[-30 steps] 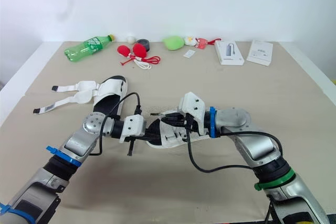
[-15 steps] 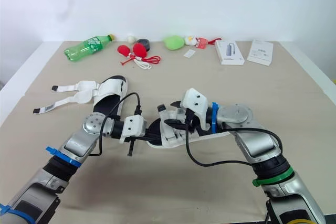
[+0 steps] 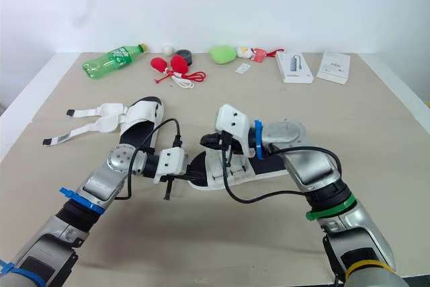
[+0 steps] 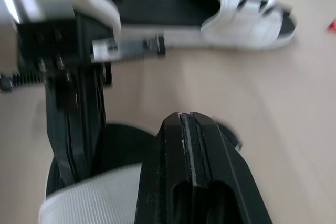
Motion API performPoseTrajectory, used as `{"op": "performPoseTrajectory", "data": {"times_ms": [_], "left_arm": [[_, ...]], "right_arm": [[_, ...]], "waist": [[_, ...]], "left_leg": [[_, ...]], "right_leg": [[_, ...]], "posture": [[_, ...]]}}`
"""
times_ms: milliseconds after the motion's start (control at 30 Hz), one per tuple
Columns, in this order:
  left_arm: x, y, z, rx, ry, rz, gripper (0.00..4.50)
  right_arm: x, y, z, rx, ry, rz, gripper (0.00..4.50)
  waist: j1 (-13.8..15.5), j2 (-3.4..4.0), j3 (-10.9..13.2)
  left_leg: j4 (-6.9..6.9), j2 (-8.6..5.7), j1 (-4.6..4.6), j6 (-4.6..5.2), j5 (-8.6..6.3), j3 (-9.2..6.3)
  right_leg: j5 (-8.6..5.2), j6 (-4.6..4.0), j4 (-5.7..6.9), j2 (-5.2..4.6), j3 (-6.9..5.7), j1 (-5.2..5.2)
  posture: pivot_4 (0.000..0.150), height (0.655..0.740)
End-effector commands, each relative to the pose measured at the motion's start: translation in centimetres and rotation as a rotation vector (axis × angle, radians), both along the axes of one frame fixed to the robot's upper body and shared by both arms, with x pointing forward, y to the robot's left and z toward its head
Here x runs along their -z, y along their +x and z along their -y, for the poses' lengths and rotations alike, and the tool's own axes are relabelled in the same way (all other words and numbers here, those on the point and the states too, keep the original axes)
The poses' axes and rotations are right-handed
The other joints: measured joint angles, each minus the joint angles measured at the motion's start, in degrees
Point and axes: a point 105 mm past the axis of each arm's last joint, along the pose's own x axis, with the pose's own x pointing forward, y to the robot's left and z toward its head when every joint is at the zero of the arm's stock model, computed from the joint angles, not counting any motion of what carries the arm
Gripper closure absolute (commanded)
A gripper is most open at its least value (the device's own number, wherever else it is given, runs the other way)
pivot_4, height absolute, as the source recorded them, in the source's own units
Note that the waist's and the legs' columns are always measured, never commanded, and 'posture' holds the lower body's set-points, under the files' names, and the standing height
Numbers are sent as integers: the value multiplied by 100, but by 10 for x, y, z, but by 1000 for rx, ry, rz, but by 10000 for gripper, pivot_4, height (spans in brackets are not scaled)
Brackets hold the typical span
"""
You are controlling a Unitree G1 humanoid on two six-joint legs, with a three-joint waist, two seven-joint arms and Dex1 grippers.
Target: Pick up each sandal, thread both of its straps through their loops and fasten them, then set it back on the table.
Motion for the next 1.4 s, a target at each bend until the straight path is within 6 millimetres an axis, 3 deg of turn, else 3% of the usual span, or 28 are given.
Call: {"op": "performPoseTrajectory", "data": {"times_ms": [33, 233, 467, 600, 667, 767, 800, 933, 967, 1033, 1100, 1233, 1300, 1333, 1400], "left_arm": [[7, -4, 3, 16, 22, -17, 45000], [6, -3, 1, 7, 17, -16, 45000], [5, -1, 2, 8, 17, -10, 45000], [4, 0, 3, 12, 10, 2, 45000], [1, 2, 3, 5, -4, 7, 45000], [-10, 9, 0, -10, -57, 10, 45000], [-17, 10, -1, -10, -91, 6, 45000], [-44, 12, -7, 12, -202, -33, 45000], [-49, 13, -10, 12, -221, -41, 40898], [-60, 13, -14, 22, -258, -40, 37954], [-68, 11, -19, 40, -281, -20, 29749], [-78, 6, -27, 71, -293, -2, 12123], [-80, -2, -31, 111, -275, 16, 7668], [-80, -7, -32, 133, -263, 24, 653], [-77, -16, -34, 162, -242, 33, 653]], "right_arm": [[-1, 8, 6, 21, -77, 18, 44711], [-1, 22, 12, 42, -169, 56, 44711], [-38, 60, 39, 176, -156, 211, 44711], [-58, 70, 56, 247, -54, 309, 44711], [-65, 65, 63, 230, 32, 298, 44711], [-66, 53, 84, 225, 147, 236, 33253], [-61, 49, 93, 215, 140, 229, 32047], [-26, 23, 125, 114, 46, 137, 18222], [-20, 20, 132, 104, 41, 115, 12935], [-11, 16, 143, 103, 29, 93, 7144], [-5, 14, 151, 94, 10, 85, 147], [-2, 17, 157, 84, 8, 95, 0], [2, 20, 155, 65, -3, 111, 0], [3, 22, 152, 59, -7, 128, 0], [6, 30, 147, 63, -13, 161, 0]], "waist": [[0, 0, 0], [0, 0, 0], [0, 0, 0], [1, 0, 0], [3, 1, 0], [12, 1, 0], [12, 1, 0], [21, -1, 2], [21, -1, 2], [-12, 4, 4], [-73, 11, 9], [-123, 12, 9], [-135, 13, 10], [-136, 13, 10], [-140, 13, 10]], "left_leg": [[0, 0, 0, 0, 0, 0], [0, 0, 0, 0, 0, -1], [1, -1, 0, -1, 1, 3], [-4, -2, -1, 0, 0, 3], [-6, -4, -3, 0, 0, 2], [-4, -7, -5, 0, 0, 2], [-5, -8, -5, 0, 0, 2], [-3, -9, -5, 0, 0, -2], [-2, -9, -9, 1, 0, 0], [-3, -9, -11, 1, 0, 0], [-4, -3, -6, 2, -1, 9], [-5, 11, 3, 1, 0, 6], [-5, 12, 3, 1, 0, 6], [-5, 12, 4, 0, 1, 8], [-6, 8, 4, 0, 1, 8]], "right_leg": [[0, 0, 0, 0, 0, 0], [0, 1, 0, 0, -2, -1], [4, 0, 0, -1, 0, -2], [0, -2, -1, -2, 0, -3], [0, -2, -1, -3, 1, -4], [1, 1, -3, -6, 2, -2], [1, 2, -3, -6, 2, -1], [3, 4, -7, -8, -2, 4], [3, 6, -7, -8, 0, -1], [2, 6, -7, -6, 0, -3], [4, 5, -6, 3, 13, -7], [3, 6, -5, 24, 14, -5], [3, 6, -4, 26, 15, -5], [4, 4, -4, 23, 17, -4], [5, 3, -4, 17, 17, -2]], "posture": [[1500, 7400], [1500, 7400], [1500, 7400], [1500, 7400], [1500, 7400], [1500, 7400], [1500, 7400], [1500, 7400], [1500, 7400], [1500, 7400], [1500, 7400], [1500, 7400], [1500, 7400], [1500, 7400], [1500, 7400]]}}
